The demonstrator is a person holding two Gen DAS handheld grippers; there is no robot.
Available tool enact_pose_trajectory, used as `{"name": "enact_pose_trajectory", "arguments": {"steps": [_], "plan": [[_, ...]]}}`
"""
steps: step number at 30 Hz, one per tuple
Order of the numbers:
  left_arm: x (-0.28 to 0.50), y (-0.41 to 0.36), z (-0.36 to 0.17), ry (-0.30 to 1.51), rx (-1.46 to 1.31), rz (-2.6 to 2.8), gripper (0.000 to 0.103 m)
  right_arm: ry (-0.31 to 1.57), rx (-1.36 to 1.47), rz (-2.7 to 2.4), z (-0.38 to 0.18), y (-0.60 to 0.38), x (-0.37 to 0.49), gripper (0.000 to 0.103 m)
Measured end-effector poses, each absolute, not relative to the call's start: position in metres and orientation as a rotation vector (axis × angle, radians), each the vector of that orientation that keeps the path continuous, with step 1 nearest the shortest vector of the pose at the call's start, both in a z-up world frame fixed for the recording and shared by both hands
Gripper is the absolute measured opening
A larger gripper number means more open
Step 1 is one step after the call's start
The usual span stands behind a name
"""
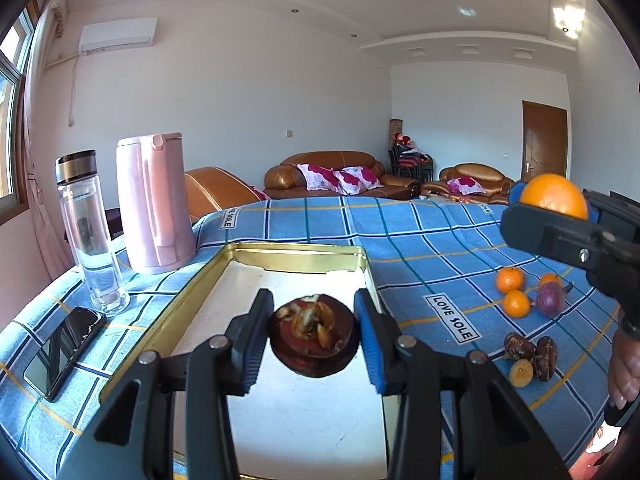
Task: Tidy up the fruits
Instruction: 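Carry the mangosteen over the gold tray while the right tool carries the orange there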
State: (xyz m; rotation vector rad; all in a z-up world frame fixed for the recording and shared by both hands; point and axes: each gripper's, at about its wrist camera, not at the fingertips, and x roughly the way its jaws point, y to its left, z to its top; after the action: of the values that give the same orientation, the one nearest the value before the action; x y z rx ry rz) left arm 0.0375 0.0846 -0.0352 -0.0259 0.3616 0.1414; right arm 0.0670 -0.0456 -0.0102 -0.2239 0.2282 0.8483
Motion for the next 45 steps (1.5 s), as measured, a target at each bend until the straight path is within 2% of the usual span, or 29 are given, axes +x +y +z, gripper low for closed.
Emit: {"name": "enact_pose_trajectory", "arguments": {"steps": [19,45], "plan": [[0.06,0.119,-0.038,0.413,-0.001,0.201,0.043,0.307,-0.239,0.89,-0.016,-0.003,0.103,0.042],[0.083,0.148,-0.047,0.53,0.056,0.247,0.043,0.479,-0.269,0.933,-0.059,0.059,0.139,0.042]]}}
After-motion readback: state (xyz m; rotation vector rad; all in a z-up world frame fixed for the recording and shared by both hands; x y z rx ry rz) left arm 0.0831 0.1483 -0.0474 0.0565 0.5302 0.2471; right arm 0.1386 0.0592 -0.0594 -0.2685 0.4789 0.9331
